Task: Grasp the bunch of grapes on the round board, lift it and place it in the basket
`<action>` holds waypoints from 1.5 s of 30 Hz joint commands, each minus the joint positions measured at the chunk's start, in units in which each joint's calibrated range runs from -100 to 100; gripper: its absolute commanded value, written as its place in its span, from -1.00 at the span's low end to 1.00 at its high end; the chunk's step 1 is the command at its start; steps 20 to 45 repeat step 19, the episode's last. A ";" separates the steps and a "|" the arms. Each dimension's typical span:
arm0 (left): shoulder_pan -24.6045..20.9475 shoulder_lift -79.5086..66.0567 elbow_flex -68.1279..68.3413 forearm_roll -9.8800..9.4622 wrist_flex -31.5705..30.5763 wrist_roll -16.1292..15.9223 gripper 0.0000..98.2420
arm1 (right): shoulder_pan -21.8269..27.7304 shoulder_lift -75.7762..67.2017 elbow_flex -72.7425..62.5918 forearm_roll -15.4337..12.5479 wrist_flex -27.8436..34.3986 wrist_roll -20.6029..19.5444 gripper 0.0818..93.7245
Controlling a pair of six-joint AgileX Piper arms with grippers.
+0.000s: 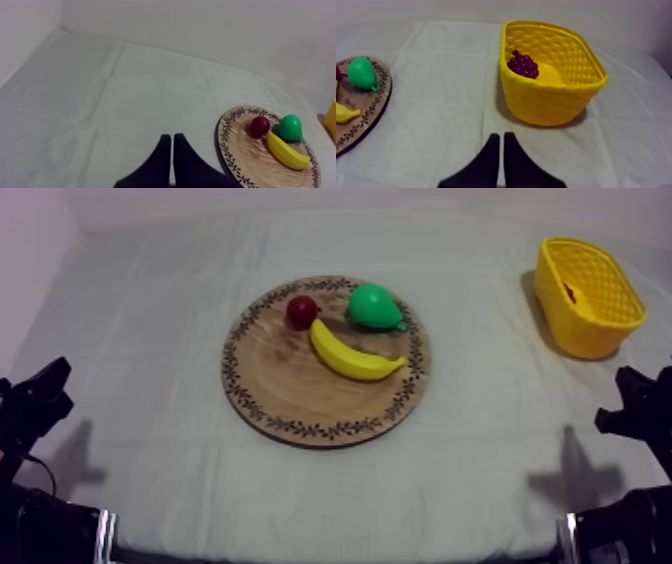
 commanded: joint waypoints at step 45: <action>-0.01 0.00 -0.04 0.01 -0.03 0.00 -1.00 | -0.05 -0.05 0.03 -0.02 0.17 7.09 -0.99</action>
